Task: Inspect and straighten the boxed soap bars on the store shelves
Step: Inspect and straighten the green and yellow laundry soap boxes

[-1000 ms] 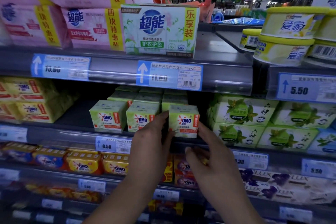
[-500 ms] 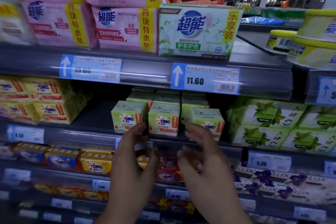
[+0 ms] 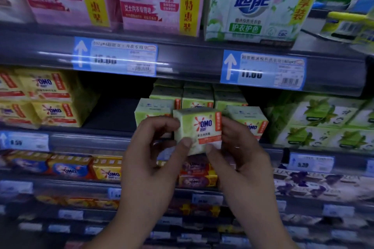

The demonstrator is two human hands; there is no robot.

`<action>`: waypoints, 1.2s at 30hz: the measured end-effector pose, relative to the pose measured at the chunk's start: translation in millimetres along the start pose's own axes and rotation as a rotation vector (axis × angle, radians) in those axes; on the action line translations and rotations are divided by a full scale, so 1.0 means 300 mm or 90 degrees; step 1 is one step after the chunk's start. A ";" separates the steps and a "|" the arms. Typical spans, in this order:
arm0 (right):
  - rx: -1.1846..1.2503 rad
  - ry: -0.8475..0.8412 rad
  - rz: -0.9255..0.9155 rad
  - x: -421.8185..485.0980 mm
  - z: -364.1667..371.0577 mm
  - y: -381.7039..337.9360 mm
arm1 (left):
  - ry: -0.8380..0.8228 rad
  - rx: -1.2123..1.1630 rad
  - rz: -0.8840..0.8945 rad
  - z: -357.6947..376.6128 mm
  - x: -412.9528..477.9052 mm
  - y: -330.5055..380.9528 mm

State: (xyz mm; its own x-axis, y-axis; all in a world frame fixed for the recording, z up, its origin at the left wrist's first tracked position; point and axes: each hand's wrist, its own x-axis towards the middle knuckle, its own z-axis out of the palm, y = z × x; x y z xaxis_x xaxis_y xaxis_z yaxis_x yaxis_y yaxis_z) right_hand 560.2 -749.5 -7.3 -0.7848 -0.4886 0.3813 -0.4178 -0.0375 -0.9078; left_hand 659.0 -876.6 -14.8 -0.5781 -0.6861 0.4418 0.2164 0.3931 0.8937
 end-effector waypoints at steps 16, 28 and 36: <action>0.142 -0.138 0.012 -0.053 -0.054 -0.010 | 0.077 -0.175 -0.116 0.001 -0.029 0.062; 0.104 -0.111 0.085 -0.046 -0.127 -0.036 | -0.160 -0.148 -0.099 -0.012 -0.036 0.096; 0.213 -0.248 0.202 -0.047 -0.170 -0.068 | -0.085 -0.219 -0.290 0.029 -0.041 0.112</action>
State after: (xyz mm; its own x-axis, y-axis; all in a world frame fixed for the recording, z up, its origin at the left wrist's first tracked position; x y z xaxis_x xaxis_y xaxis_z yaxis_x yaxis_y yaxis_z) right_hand 556.5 -697.4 14.8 -0.5955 -0.8020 0.0475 0.0261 -0.0785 -0.9966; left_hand 666.6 -849.5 9.2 -0.7624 -0.6470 0.0137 0.1530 -0.1597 0.9752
